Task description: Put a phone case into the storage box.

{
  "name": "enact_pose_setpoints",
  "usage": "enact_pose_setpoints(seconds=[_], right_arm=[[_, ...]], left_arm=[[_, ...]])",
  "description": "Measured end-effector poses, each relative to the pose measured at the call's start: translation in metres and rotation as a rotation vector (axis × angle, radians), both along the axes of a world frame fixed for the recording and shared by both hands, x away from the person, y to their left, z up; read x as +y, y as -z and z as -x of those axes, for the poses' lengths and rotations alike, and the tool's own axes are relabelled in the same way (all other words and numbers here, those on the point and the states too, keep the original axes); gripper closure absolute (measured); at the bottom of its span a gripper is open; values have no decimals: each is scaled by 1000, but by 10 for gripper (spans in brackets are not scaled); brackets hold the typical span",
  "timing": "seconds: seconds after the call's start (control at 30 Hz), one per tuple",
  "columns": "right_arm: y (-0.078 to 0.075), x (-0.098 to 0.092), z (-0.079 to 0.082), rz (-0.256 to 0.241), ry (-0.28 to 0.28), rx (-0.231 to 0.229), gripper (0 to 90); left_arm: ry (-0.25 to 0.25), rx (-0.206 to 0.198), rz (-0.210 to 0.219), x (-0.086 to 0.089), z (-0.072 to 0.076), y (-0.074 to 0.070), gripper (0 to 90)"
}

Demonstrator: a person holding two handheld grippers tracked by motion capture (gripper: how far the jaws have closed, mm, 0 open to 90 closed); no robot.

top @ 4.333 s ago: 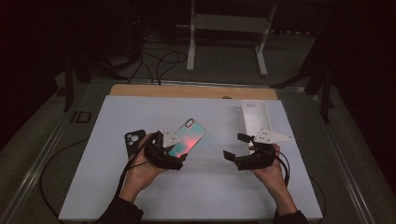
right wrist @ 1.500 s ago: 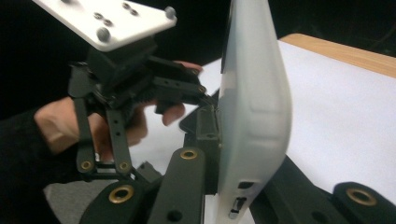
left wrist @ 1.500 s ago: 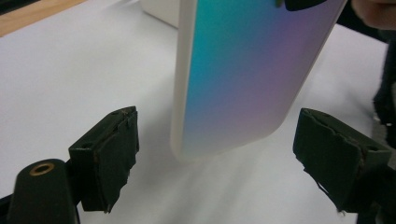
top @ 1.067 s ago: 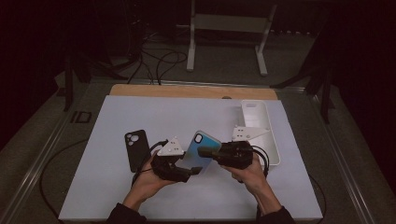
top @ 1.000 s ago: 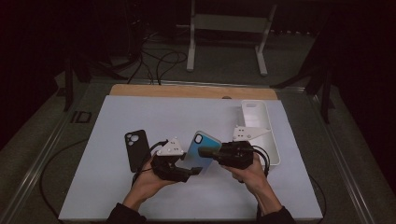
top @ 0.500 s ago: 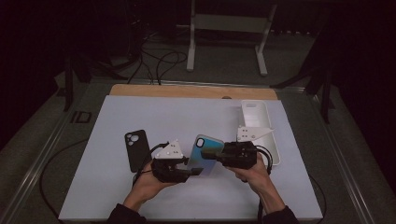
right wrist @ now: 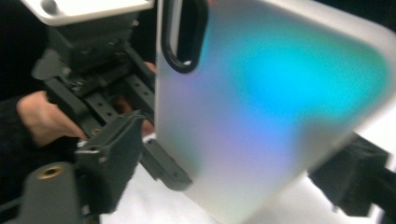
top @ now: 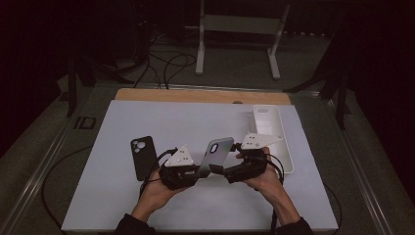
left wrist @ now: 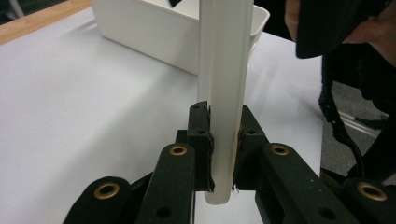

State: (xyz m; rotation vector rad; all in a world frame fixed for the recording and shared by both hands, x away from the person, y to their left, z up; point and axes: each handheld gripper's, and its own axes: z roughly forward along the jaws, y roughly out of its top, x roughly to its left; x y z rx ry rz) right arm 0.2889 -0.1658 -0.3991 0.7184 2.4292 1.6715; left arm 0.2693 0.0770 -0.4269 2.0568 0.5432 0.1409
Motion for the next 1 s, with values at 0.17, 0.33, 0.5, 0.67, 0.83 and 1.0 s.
enact_pose_setpoints(seconds=[0.17,0.33,0.5,0.67,0.83,1.0], right_arm=[[-1,-2,1,7,46,2,113],[-2,0,4,30,97,-7,120],[-7,0,4,-29,145,17,142],[-13,2,5,-68,201,33,164],[-15,7,6,-82,242,46,164],[-15,14,4,-90,283,57,162]], left_arm=[[-43,-7,-16,3,-1,1,809],[-83,-20,-47,2,0,3,809],[-87,-23,-63,0,0,5,808],[-99,-25,-63,-1,1,6,808],[-115,-33,-80,-5,2,8,808],[-123,-41,-99,-10,4,12,809]])
